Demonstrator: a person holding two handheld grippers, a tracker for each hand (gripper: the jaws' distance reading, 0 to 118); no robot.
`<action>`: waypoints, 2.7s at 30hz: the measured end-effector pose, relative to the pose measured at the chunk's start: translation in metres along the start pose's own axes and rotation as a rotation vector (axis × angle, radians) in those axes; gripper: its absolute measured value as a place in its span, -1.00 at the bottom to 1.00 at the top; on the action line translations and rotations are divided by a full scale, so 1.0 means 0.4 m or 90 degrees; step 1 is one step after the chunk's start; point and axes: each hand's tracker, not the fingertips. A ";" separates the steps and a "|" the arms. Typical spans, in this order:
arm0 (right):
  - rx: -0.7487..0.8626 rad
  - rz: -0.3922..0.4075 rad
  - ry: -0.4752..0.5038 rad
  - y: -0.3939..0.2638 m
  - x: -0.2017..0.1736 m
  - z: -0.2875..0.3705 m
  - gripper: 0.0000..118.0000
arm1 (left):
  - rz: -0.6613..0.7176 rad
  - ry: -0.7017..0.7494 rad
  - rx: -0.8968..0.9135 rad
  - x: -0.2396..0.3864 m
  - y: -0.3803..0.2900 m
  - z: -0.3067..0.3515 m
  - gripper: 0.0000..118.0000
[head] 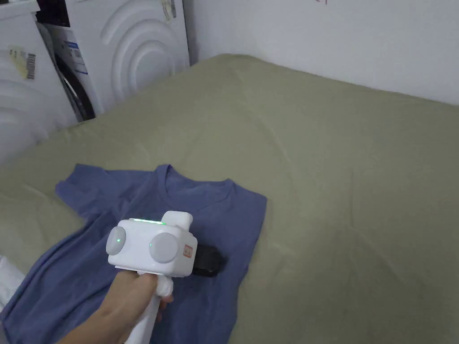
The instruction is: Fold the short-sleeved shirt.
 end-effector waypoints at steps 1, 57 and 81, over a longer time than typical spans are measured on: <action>-0.001 -0.004 -0.002 -0.004 0.007 0.014 -1.00 | -0.021 0.007 0.006 0.006 0.002 0.008 0.87; 0.079 -0.221 -0.329 -0.185 0.583 0.569 -1.00 | -0.205 -0.334 0.286 0.954 -0.282 0.554 -0.40; 0.113 -0.161 -0.268 -0.133 0.440 0.573 -1.00 | -0.001 -0.119 0.280 0.416 -0.449 0.634 -1.00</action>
